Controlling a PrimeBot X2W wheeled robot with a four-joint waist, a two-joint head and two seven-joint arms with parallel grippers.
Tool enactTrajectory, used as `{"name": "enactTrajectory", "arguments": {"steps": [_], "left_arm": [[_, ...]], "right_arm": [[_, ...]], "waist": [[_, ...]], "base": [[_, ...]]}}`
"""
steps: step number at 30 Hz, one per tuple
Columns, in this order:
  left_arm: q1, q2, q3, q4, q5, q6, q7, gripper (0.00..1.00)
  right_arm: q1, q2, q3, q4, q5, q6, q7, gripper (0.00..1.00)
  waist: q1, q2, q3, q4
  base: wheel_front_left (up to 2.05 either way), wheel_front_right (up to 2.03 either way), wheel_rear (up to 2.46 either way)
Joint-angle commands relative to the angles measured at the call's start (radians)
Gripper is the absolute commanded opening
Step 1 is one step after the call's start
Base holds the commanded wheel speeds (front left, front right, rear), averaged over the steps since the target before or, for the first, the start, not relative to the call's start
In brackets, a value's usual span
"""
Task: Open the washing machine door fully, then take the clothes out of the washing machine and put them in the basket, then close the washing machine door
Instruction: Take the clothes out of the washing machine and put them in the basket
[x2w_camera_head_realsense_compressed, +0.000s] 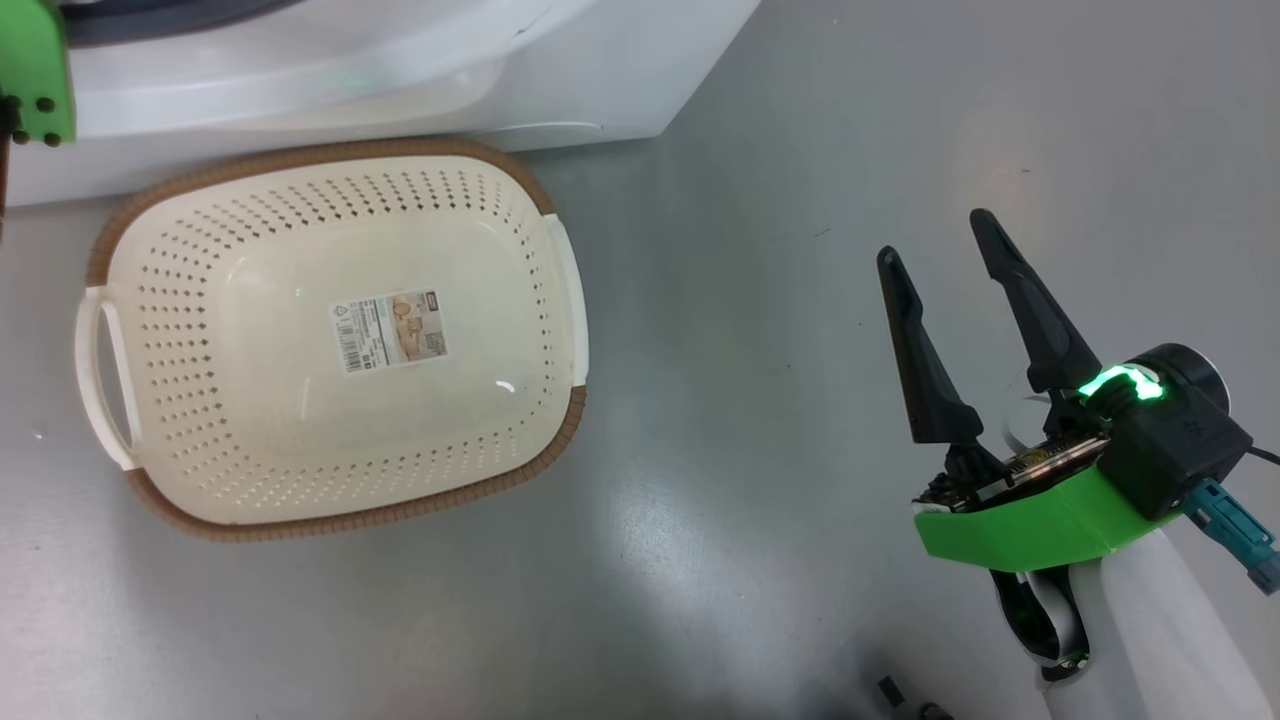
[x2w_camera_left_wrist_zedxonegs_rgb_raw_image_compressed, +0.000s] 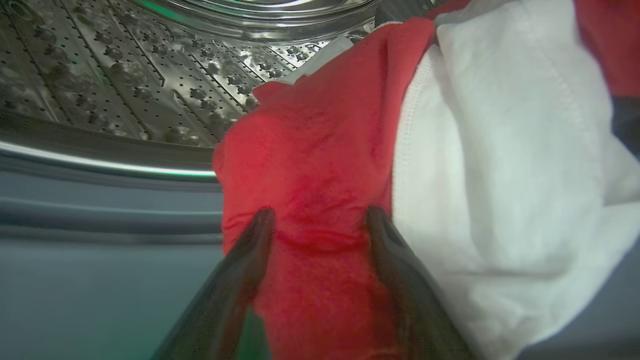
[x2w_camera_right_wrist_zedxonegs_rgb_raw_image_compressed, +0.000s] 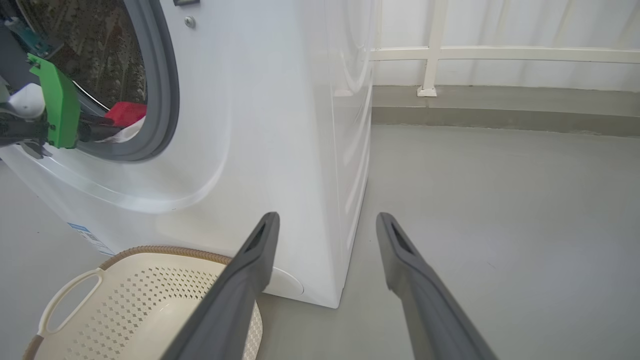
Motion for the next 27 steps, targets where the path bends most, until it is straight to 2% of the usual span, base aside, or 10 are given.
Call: {"name": "enactTrajectory", "arguments": {"steps": [1, 2, 6, 12, 27], "left_arm": [[-0.001, 0.057, 0.009, 0.000, 0.005, 0.004, 0.022, 0.65], [0.000, 0.057, 0.008, -0.001, 0.003, 0.001, 0.024, 0.00], [-0.003, 0.057, 0.005, -0.007, -0.005, -0.013, 0.018, 0.00], [-0.003, 0.051, 0.005, -0.028, -0.014, -0.009, -0.026, 0.00], [0.106, 0.019, 0.046, -0.122, -0.080, 0.013, -0.294, 0.00]], "right_arm": [[0.005, -0.003, 0.024, -0.019, 0.009, 0.005, -0.006, 1.00], [0.005, -0.003, 0.024, -0.019, 0.010, 0.005, -0.006, 1.00], [0.002, -0.003, 0.021, -0.018, 0.010, 0.005, -0.006, 1.00], [0.000, -0.003, 0.015, -0.010, 0.004, 0.005, -0.006, 1.00], [0.023, -0.003, -0.006, 0.005, -0.010, 0.005, -0.006, 1.00]], "waist": [[0.0000, 0.0000, 0.001, -0.002], [0.0000, 0.0000, 0.002, -0.002], [0.0000, 0.0000, 0.005, 0.001], [0.0000, 0.0000, 0.002, 0.010], [0.0000, 0.0000, -0.074, 0.052]], "base": [[0.00, 0.00, 0.00], [0.00, 0.00, 0.00], [0.00, 0.00, 0.00], [0.00, 0.00, 0.00], [0.00, 0.00, 0.00]]}}
